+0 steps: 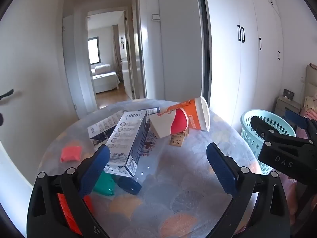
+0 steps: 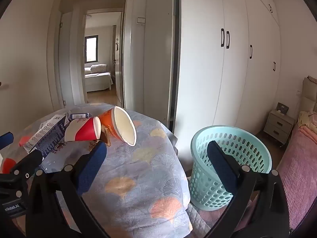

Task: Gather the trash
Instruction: 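Move both tools toward the trash on the table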

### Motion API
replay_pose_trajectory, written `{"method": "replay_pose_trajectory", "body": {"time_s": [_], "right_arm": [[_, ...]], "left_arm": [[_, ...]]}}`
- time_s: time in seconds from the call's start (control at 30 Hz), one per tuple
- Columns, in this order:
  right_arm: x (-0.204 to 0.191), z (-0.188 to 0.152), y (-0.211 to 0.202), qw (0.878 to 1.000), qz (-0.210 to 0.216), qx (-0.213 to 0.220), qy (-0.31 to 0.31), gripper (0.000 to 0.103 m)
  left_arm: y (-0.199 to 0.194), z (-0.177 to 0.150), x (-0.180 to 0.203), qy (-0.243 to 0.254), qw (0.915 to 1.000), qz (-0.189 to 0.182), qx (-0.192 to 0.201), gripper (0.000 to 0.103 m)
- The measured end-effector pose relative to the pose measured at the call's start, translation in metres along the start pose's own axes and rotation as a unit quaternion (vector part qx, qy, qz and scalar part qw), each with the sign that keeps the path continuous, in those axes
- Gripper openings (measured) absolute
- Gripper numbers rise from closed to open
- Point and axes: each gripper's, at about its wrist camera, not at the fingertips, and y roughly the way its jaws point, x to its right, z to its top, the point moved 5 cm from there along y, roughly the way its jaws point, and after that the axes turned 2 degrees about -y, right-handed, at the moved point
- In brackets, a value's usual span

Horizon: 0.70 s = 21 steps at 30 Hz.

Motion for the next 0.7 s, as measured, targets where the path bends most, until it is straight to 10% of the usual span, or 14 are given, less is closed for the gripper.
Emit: {"method": "replay_pose_trajectory", "body": {"time_s": [0.7], "right_arm": [[0.005, 0.008, -0.031, 1.000, 0.002, 0.030, -0.003, 0.092]], "left_arm": [[-0.059, 0.010, -0.005, -0.025, 0.9968, -0.006, 0.075, 0.090]]}}
